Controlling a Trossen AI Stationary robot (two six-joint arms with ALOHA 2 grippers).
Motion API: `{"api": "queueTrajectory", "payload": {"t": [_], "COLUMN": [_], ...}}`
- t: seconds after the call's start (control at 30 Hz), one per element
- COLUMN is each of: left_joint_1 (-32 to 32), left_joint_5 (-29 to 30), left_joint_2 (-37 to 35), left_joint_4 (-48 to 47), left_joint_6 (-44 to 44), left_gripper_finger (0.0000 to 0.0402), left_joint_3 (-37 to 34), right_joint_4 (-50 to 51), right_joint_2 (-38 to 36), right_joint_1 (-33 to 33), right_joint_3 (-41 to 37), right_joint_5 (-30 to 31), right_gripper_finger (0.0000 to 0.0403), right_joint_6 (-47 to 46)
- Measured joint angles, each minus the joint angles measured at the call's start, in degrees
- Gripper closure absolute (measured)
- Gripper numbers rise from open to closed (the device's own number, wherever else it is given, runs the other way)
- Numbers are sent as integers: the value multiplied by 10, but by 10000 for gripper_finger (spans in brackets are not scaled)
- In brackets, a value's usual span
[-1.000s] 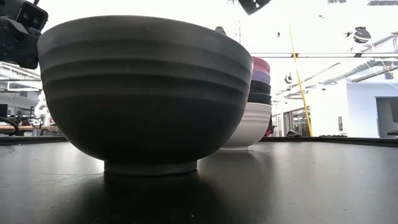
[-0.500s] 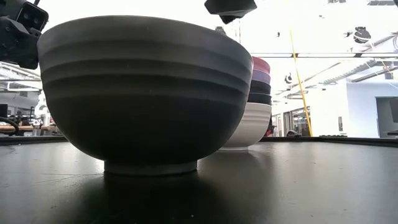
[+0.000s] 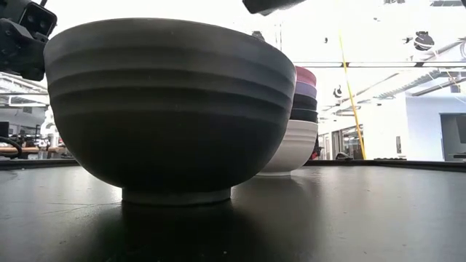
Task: Nest bowls inside each other
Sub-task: Stack the black bowl on top of the pink bowl
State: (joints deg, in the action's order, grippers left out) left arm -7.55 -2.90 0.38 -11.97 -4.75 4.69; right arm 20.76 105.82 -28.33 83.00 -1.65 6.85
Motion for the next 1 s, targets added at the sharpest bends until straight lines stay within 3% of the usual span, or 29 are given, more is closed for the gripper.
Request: {"api": "queueTrajectory", "payload": {"t": [0.33,0.5,1.0], "left_joint_1": [0,0,0], "left_joint_5": [0,-1,-2], "left_joint_2": [0,0,0], "left_joint_4": [0,0,0], "left_joint_6": [2,6,4], "left_gripper_finger": [108,108,108], "left_joint_3": [0,0,0], "right_joint_4": [-18,-23,-68], "right_joint_2": [28,43,91], "right_joint_1": [-6,6,9], "right_joint_3": [1,1,0], "right_joint_5": [15,-27,-47], "right_gripper_finger": [195,195,195], "right_joint_6": [3,-12,-12]}}
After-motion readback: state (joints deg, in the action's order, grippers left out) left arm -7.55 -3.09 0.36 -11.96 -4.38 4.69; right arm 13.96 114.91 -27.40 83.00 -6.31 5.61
